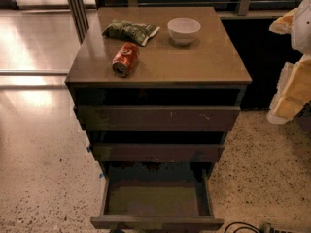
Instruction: Close bottom drawer
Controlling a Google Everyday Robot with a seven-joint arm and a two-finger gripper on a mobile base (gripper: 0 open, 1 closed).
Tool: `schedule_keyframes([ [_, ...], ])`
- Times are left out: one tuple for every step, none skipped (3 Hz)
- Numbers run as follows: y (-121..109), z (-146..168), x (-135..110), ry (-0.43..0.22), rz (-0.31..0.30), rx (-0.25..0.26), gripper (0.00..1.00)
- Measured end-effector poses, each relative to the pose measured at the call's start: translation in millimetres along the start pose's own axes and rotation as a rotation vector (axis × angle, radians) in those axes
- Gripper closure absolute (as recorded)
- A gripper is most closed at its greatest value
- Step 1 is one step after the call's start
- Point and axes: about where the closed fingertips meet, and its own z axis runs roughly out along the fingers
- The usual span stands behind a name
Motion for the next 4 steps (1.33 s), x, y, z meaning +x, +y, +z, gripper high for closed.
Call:
schedule_keyframes([
  [0.1, 0.1, 0.0, 0.0, 0.0, 0.0, 0.0],
  [19.1, 24.3, 0.8, -0.017, 0.017, -0.037, 0.0],
  [59.2, 64.8, 2.4, -0.067, 0.057, -0.077, 0.0],
  [100.3, 115.9, 17.4, -0.09, 0.113, -0.111, 0.0],
])
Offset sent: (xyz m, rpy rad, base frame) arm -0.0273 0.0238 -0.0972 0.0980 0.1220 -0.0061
